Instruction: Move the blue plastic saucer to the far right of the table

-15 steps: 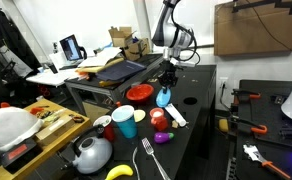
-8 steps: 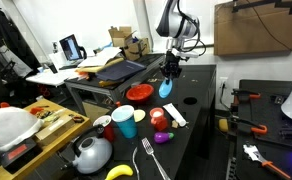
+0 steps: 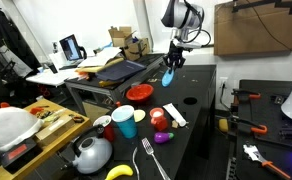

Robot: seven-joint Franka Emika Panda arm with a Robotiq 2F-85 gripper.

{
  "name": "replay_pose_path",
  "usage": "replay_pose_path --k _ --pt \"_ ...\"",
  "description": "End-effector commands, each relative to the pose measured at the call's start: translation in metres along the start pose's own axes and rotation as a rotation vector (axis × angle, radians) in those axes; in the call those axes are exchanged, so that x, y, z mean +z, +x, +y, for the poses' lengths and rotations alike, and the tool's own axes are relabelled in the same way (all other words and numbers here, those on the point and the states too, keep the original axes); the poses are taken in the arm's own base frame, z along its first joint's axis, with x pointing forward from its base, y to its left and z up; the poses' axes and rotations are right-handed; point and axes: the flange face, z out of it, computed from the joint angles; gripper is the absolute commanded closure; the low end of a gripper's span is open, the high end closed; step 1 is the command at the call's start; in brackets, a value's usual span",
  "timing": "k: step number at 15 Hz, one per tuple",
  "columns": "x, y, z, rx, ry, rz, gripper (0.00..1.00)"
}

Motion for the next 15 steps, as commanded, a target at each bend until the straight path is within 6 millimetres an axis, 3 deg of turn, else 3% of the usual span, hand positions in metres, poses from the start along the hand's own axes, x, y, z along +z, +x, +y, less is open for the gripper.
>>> replay_pose_path --k 1,5,11,15 --pt "-0.023 0.001 0.009 0.082 -0.022 0.036 0.97" --pt "-0.04 0.012 0.023 0.219 -0.041 0.069 0.97" --pt "-0.038 0.048 0.049 0.432 -0.081 0.183 0.97" --pt "-0.027 0.072 0.056 0.523 -0.119 0.243 0.97"
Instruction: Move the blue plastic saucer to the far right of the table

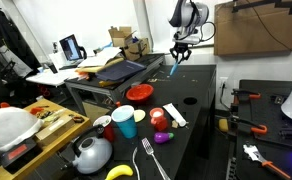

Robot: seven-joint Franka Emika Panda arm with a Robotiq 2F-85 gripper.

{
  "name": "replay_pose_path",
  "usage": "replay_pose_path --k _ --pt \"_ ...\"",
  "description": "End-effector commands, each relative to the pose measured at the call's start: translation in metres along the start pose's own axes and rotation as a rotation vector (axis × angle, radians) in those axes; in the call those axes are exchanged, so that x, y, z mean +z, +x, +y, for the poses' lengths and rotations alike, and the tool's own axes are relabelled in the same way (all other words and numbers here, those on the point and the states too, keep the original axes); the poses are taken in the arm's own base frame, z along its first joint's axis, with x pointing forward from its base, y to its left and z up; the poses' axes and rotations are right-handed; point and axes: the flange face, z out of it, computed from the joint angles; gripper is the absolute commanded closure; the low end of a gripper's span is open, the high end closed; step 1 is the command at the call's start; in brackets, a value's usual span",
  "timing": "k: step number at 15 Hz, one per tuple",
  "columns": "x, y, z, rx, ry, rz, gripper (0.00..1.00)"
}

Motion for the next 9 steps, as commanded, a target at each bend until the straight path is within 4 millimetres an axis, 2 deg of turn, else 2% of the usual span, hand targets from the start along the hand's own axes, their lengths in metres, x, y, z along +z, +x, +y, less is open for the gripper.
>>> replay_pose_path --k 1,9 --pt "0.018 0.02 -0.012 0.079 -0.027 0.052 0.97" --pt "0.049 0.052 -0.023 0.205 -0.114 0.121 0.97"
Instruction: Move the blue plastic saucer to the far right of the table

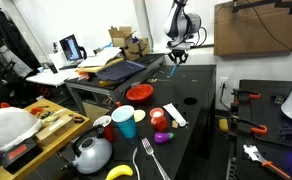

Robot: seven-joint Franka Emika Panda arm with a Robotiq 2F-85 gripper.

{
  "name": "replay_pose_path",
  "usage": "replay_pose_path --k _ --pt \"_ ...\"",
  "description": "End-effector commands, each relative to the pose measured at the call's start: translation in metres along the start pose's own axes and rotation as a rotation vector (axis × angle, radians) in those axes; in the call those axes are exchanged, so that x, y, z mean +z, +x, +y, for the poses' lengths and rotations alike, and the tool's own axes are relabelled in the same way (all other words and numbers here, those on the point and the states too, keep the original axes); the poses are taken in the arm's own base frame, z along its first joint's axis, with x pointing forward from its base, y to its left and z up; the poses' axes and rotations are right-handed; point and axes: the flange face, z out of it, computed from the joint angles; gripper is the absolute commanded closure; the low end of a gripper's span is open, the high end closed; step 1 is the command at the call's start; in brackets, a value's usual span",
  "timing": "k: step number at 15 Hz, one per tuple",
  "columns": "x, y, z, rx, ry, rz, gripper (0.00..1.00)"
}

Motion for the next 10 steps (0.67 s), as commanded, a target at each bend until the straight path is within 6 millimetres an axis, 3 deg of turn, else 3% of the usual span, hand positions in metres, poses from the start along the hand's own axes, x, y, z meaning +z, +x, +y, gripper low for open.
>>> replay_pose_path --k 1,3,4,6,10 --pt "0.01 0.013 -0.011 0.058 -0.029 0.043 0.97" --pt "0.019 0.019 -0.013 0.083 -0.043 0.055 0.97" --pt "0.024 0.02 -0.013 0.093 -0.051 0.058 0.61" --pt "0.033 0.021 -0.014 0.103 -0.063 0.061 0.55" --pt "0.038 0.01 -0.013 0.097 -0.089 0.083 0.24"
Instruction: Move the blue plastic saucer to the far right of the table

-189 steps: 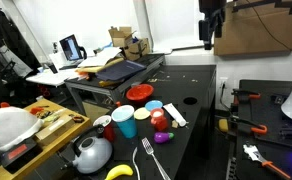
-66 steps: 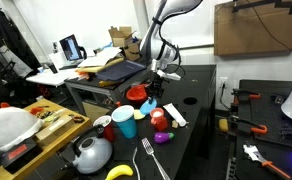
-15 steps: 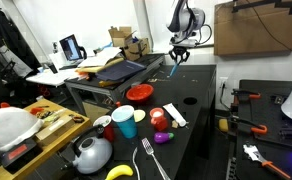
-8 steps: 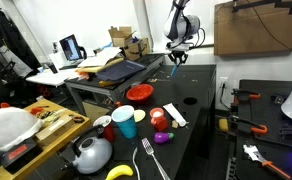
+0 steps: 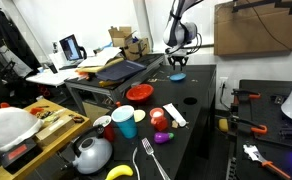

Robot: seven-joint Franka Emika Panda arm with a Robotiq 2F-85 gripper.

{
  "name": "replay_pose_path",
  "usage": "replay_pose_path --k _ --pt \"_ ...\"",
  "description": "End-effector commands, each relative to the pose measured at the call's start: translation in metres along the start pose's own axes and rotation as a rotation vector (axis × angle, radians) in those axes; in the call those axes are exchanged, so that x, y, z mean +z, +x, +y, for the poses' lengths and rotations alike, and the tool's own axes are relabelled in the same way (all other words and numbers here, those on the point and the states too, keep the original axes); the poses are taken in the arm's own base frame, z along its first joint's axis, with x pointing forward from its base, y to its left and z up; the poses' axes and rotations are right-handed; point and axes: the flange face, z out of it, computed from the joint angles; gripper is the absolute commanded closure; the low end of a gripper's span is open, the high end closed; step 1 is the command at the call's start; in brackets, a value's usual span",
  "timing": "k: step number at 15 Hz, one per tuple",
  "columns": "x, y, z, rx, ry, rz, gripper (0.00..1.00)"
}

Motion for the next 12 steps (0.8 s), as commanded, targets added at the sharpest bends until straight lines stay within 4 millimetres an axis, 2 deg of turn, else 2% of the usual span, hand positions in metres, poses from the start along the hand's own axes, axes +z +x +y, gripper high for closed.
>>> replay_pose_path --k 1,3,4,7,12 --pt "-0.006 -0.012 -0.003 0.012 -0.024 0.039 0.18" --pt "-0.013 -0.024 -0.003 -0.021 -0.022 0.028 0.03" --pt "-0.017 -0.034 -0.004 -0.044 -0.015 0.017 0.0" --pt "-0.033 -0.07 -0.006 -0.169 0.01 -0.059 0.0" --pt "-0.032 -0.12 -0.006 -0.465 -0.002 -0.117 0.0"
